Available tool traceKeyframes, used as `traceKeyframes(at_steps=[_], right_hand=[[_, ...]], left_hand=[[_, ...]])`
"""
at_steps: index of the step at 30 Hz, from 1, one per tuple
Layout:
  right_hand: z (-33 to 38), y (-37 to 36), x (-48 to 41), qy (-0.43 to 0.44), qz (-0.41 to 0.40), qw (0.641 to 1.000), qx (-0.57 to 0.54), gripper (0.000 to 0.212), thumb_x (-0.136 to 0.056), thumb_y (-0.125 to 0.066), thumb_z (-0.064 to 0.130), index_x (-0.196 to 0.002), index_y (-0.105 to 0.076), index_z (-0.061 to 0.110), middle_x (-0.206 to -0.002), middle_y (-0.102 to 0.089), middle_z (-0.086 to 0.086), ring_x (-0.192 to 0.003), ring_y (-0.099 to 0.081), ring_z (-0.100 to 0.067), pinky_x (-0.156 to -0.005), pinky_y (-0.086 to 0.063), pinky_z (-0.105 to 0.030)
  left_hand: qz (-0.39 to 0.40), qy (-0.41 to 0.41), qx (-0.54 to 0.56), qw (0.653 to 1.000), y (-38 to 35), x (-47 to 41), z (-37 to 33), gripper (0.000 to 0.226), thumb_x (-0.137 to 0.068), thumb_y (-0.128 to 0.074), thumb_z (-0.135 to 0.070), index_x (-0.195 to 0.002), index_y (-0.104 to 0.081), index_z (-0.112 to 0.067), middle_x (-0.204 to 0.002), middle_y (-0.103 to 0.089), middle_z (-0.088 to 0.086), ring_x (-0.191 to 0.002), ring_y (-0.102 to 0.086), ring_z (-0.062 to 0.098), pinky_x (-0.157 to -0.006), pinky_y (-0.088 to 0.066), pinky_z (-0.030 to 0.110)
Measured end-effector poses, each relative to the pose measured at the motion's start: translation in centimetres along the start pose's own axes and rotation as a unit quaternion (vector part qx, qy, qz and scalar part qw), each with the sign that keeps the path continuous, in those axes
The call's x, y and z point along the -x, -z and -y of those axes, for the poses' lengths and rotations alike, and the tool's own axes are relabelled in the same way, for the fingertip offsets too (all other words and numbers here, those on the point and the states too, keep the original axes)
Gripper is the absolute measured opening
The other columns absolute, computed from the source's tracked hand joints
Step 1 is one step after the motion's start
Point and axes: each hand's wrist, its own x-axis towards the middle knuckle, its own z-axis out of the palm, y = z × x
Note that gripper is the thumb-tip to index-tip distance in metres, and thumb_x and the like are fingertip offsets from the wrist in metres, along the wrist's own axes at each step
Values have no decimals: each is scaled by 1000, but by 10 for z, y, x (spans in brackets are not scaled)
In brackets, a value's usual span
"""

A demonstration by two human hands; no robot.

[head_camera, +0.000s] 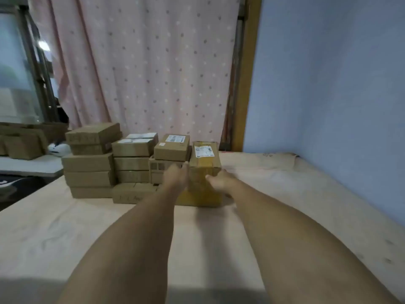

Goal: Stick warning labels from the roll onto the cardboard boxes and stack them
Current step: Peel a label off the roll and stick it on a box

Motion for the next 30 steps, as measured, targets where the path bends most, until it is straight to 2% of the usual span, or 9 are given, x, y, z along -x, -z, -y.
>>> traceKeyframes(at_steps=[3,5,8,11,15,19,22,26,30], right_hand=[[-8,0,0,-9,-24,999,-22,61,-104,-47,51,-152,-35,16,-148,-51,-11,-132,-53,-34,-109,-47,-49],[-8,5,-5,-5,-31,998,-53,63,-105,-45,50,-155,-29,16,-153,-47,-11,-136,-50,-34,-109,-45,-44],[0,15,-7,-7,-35,996,-81,61,-109,-38,49,-157,-23,16,-158,-40,-10,-140,-45,-32,-100,-44,-39],[4,15,-15,-14,-40,994,-98,59,-110,-35,49,-157,-25,15,-156,-42,-10,-138,-47,-30,-87,-38,-34],[2,6,-27,-11,-59,989,-132,54,-108,-38,49,-150,-36,14,-149,-50,-10,-130,-53,-30,-90,-45,-37],[-2,5,-29,-18,-86,979,-183,46,-108,-43,44,-143,-40,14,-144,-53,-11,-121,-57,-29,-82,-45,-35],[-9,9,-27,-22,-88,968,-232,37,-107,-47,42,-133,-45,17,-138,-56,-9,-105,-53,-25,-82,-49,-37],[-21,13,-25,-29,-100,948,-300,24,-103,-59,37,-117,-51,19,-131,-58,-8,-111,-56,-29,-99,-54,-48],[-30,16,-22,-25,-119,940,-320,19,-98,-68,29,-107,-54,20,-120,-61,-5,-105,-58,-26,-97,-56,-46]], left_hand=[[28,26,65,997,-4,9,-10,54,-105,-43,-48,-136,-54,-6,-130,-61,13,-116,-60,31,-93,-51,40],[41,31,89,995,-6,9,-18,54,-105,-43,-48,-141,-50,-8,-134,-58,13,-120,-58,31,-101,-51,46],[44,37,98,994,-11,0,-24,56,-105,-43,-47,-146,-45,-8,-140,-54,13,-127,-53,32,-103,-47,46],[50,58,113,991,-20,-8,-21,56,-106,-43,-46,-146,-44,-7,-138,-54,13,-127,-52,32,-101,-45,45],[60,71,134,987,-26,-14,-17,49,-104,-46,-47,-133,-55,-8,-119,-61,10,-108,-57,27,-96,-50,44],[65,85,161,981,-25,-16,-17,26,-99,-58,-29,-115,-60,-9,-102,-63,7,-98,-61,25,-96,-55,46],[75,99,202,971,-24,-14,-18,20,-97,-64,-26,-110,-58,-12,-97,-62,6,-90,-61,23,-96,-56,48],[70,101,233,965,-27,-9,-16,17,-95,-70,-27,-99,-60,-14,-95,-63,5,-85,-62,20,-93,-58,46],[60,94,240,964,-30,0,-14,13,-93,-73,-24,-99,-68,-13,-100,-67,8,-92,-67,24,-86,-62,45]])
